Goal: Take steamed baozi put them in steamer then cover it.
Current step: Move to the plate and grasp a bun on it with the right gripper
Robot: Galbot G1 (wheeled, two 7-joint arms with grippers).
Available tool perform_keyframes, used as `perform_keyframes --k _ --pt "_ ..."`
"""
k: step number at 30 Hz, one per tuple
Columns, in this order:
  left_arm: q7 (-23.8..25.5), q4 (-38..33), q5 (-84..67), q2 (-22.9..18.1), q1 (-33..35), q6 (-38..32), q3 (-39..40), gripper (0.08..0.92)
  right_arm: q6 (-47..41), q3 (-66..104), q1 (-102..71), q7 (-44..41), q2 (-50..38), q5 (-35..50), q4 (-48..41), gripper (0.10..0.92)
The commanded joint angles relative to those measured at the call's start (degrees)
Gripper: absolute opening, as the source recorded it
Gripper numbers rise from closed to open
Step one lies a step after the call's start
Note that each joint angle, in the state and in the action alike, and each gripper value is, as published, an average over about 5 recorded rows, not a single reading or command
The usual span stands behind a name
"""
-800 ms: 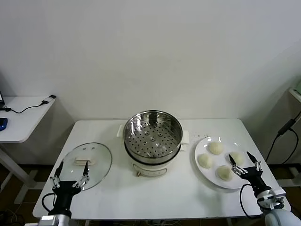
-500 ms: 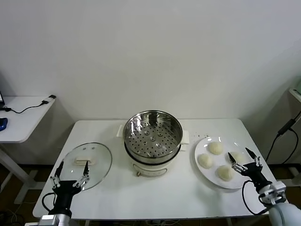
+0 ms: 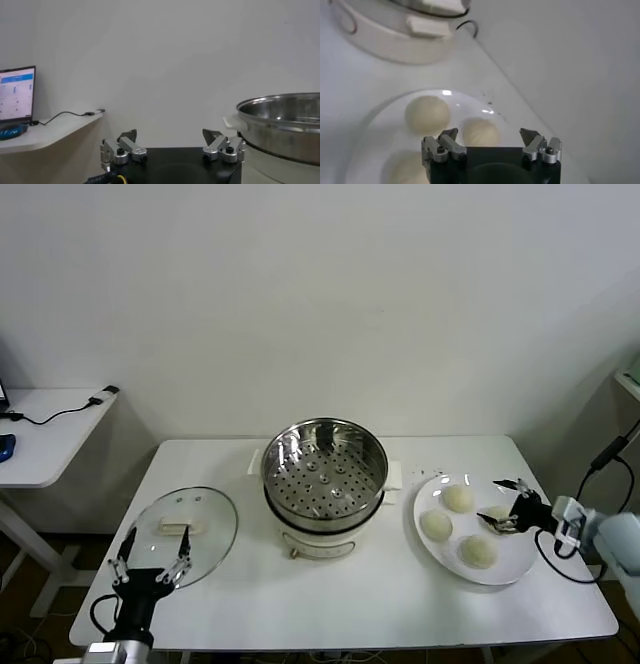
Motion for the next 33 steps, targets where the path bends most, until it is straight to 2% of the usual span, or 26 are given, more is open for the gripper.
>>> perform_keyframes --k 1,8,15,25,33 --pt "-0.1 -0.1 -0.1 0.1 -0.2 0.3 0.2 0.823 -0.9 -32.6 31.2 -11.3 -5.7 -4.3 -10.2 0.823" --pt "-0.4 -0.3 0.1 -0.1 -0.9 1.0 0.2 0.823 2.1 -51.3 45.9 -14.9 6.8 -6.8 -24.6 0.823" --pt "-0.4 0.3 0.0 0.1 -1.1 1.4 -0.3 0.823 4.6 -55.5 48.2 -16.4 15.9 -8.4 -35.4 0.823" --pt "-0.5 0.5 0.0 0.1 -1.4 1.9 -0.5 0.823 6.0 -51.1 43.9 -15.3 22.0 -12.1 -42.4 0.823" --pt "-0.5 0.8 0.1 0.2 -1.4 1.9 -0.5 0.823 6.6 -48.1 41.4 -15.2 24.3 -13.1 -44.8 0.823"
